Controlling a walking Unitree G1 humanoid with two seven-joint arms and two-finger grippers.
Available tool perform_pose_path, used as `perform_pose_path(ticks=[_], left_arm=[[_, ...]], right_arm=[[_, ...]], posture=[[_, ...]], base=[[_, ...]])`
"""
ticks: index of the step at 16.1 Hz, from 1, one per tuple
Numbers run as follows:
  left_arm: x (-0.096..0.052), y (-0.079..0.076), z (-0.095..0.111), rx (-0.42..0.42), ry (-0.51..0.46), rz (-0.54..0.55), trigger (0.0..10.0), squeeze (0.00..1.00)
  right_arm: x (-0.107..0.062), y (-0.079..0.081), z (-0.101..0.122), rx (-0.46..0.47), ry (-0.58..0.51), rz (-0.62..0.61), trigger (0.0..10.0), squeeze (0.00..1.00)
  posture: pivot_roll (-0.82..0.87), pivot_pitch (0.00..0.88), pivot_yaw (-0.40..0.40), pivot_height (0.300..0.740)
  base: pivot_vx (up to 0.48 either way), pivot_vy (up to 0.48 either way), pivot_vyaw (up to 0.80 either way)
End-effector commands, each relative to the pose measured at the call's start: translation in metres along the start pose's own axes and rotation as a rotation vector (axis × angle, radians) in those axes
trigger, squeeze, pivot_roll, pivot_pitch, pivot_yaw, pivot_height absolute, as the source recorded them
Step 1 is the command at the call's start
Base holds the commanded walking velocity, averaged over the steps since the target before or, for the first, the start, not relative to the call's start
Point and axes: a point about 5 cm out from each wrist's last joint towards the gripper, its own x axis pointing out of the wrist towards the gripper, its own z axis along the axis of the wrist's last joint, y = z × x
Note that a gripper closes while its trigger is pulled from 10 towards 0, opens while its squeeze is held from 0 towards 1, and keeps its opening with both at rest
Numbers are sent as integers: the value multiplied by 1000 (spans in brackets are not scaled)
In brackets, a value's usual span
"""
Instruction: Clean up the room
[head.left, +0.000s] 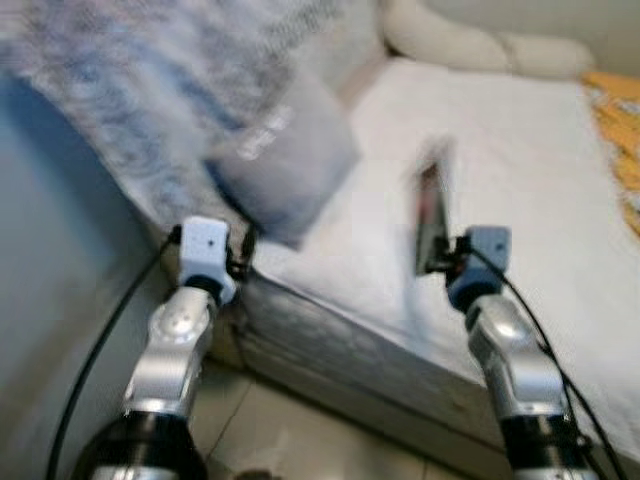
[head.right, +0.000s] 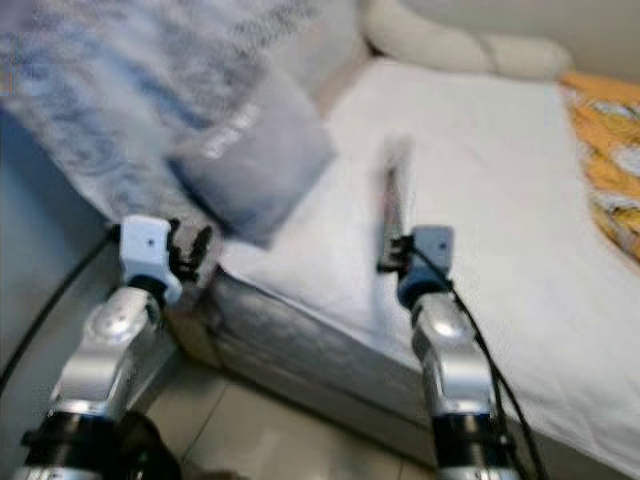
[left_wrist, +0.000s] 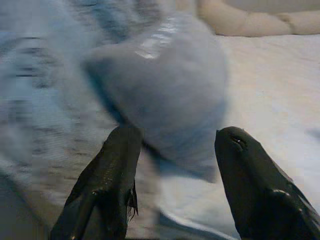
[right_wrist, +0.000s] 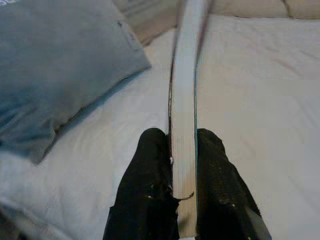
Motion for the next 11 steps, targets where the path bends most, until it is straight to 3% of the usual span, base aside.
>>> perform_pose_path(ticks=[1,11], left_arm=[[-2,4,0,13,6,12,10000,0],[-7,-8,-6,16,16,-19,10000,0]], right_arm=[[3,9,10,-2,-40,36,10000,0],[2,8,7,-3,-30,53,10000,0]], posture=[[10,0,-12,740],[10,0,-12,740]], base=[[341,0,0],[336,0,0]])
